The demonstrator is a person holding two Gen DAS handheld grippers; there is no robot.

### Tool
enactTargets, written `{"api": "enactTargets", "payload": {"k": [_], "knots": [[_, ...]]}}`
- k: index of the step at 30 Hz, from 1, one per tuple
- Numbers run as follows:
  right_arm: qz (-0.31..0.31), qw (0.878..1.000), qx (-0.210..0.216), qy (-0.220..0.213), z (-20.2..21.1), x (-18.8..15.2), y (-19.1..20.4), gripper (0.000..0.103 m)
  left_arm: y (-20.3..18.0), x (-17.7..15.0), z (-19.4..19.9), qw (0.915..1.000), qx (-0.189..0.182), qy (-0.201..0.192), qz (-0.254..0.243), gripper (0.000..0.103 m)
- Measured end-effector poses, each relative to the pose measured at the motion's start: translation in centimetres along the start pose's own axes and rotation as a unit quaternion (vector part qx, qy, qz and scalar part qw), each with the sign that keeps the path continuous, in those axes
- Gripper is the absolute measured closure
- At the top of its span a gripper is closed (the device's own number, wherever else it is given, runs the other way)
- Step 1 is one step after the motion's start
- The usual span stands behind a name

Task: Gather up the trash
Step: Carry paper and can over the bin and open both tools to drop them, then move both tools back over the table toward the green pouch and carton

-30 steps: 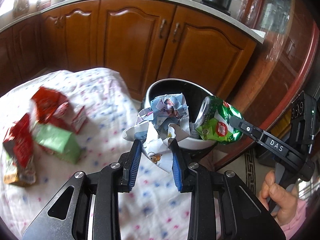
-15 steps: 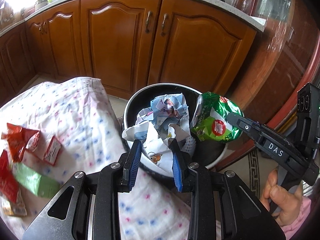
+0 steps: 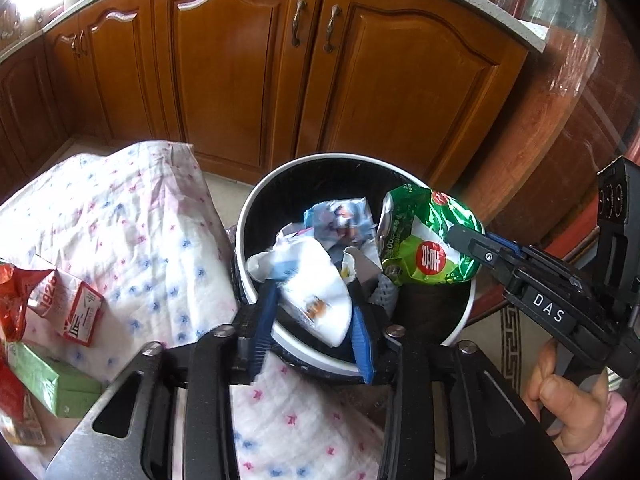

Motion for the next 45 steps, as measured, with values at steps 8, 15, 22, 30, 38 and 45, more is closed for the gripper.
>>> {"api": "enactTargets", "payload": {"k": [8, 15, 22, 30, 38, 45], "knots": [[-0.029, 0.999, 0.026, -0.018, 1.9, -0.8, 0.7, 0.038, 0.5, -0.5, 1.4, 0.9997, -0.002, -0.016, 0.02, 0.05], [-0.029, 0.997, 0.058, -0.028, 3.7, -2.3, 4.0, 0.016, 2.7, -3.1, 4.3, 0.9971, 0.002, -0.042, 0.064, 0.043], [-0.021, 0.996, 0.088, -0.016, 4.3, -4.9, 7.9, 0.016, 6.3, -7.1, 7.2, 0.9938, 0.016, -0.052, 0.097, 0.042], [-0.007, 0.993, 0.114, 0.011, 3.4, -7.5, 12.2, 0.015, 11.2, -11.1, 9.7, 0.9877, 0.038, -0.057, 0.14, 0.041], [0.019, 0.99, 0.136, 0.033, 2.6, -9.4, 16.0, 0.015, 15.8, -13.9, 12.2, 0.9784, 0.056, -0.067, 0.187, 0.041], [0.039, 0.987, 0.152, 0.043, 1.9, -9.7, 18.9, 0.016, 19.2, -15.2, 13.6, 0.9705, 0.07, -0.076, 0.218, 0.041]]}}
Point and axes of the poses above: each gripper's, at about its wrist camera, not at the fingertips, and z roughly against the way its jaws point, y to its left, x to its top, the point moved 10 cm from there along -z, roughly the way its jaws point, and after that the axes turned 5 degrees about z, right-handed, at the moved point
